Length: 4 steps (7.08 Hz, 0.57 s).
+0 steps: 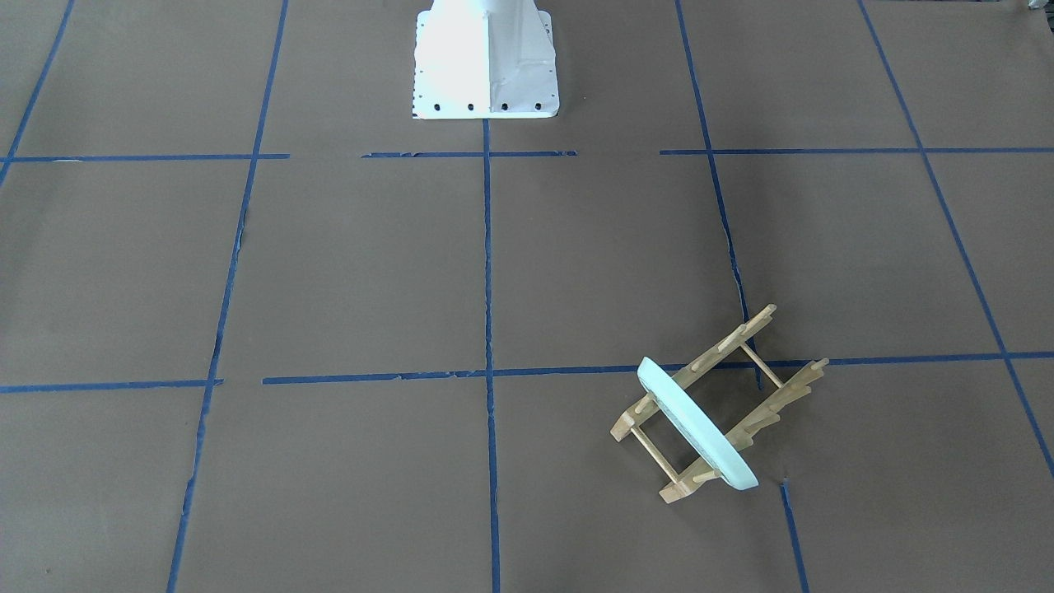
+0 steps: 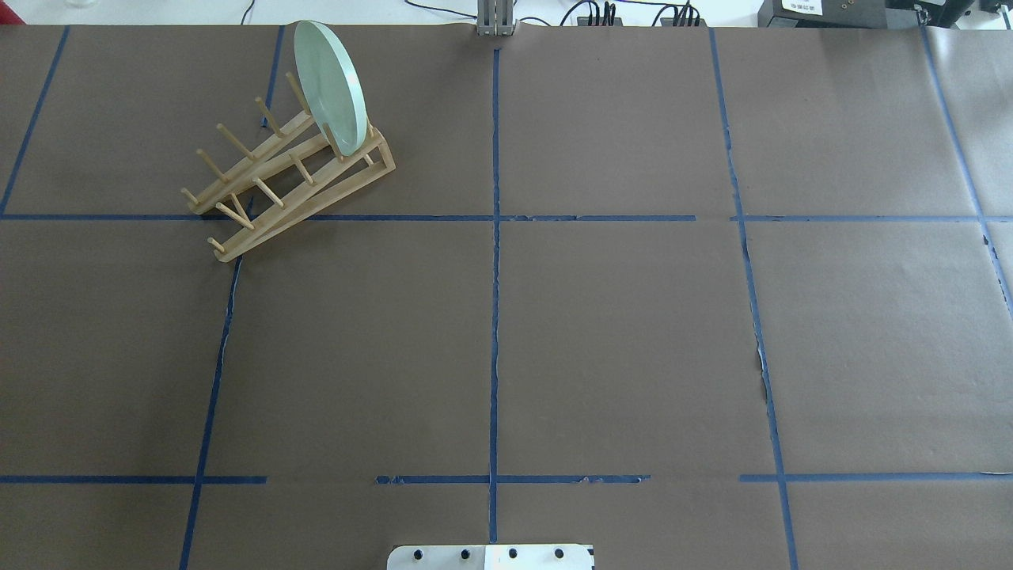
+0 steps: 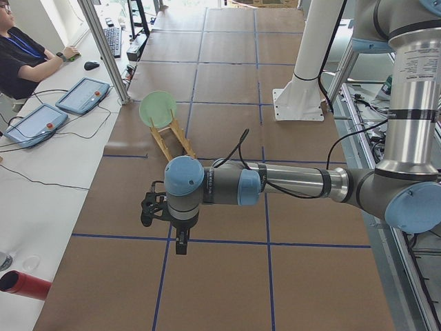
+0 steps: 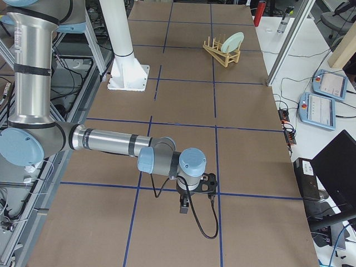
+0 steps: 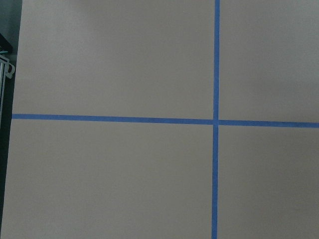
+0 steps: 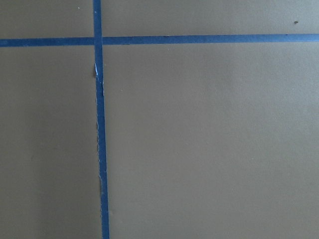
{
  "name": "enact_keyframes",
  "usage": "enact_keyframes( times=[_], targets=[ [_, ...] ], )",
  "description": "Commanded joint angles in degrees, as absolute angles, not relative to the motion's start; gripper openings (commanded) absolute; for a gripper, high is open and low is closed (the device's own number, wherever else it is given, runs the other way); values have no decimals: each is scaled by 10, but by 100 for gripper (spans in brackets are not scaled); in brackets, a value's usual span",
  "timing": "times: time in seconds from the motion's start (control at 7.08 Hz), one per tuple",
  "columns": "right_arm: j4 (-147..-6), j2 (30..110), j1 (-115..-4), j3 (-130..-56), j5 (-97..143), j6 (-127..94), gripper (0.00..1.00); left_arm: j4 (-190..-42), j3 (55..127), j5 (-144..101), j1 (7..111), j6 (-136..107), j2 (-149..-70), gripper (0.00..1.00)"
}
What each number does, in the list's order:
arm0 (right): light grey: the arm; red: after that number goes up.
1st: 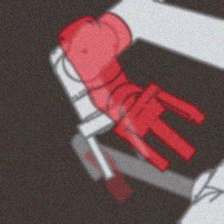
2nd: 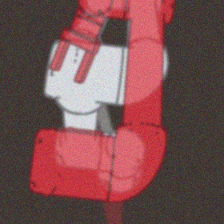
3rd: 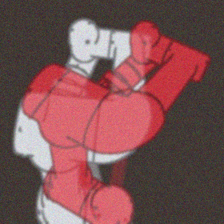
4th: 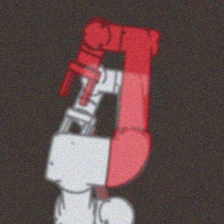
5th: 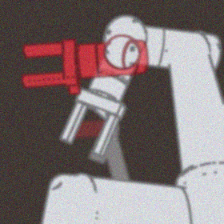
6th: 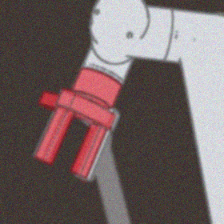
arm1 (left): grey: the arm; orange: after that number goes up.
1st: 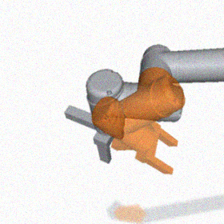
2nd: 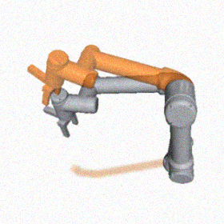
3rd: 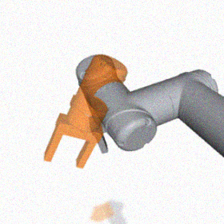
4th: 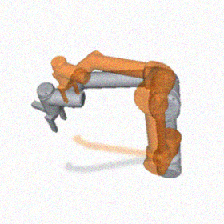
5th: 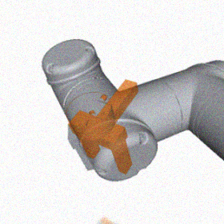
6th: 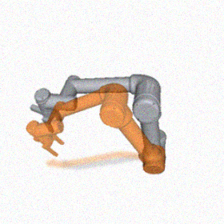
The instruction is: Place plate on rack
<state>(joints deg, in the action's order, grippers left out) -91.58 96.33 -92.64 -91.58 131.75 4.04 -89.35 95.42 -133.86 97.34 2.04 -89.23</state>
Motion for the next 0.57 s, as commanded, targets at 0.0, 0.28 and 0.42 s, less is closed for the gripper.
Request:
enact_keyframes(
  times=[0.0,0.28,0.42],
  targets=[
    [-916,963,-926,-916,1317,40,100,-911,955,-1338,946,18,-889,100],
    [-916,963,-927,-916,1317,40,100,-910,959,-1339,944,38,-889,100],
    [-916,963,-926,-916,1317,40,100,-908,959,-1339,945,56,-886,100]
  ],
)
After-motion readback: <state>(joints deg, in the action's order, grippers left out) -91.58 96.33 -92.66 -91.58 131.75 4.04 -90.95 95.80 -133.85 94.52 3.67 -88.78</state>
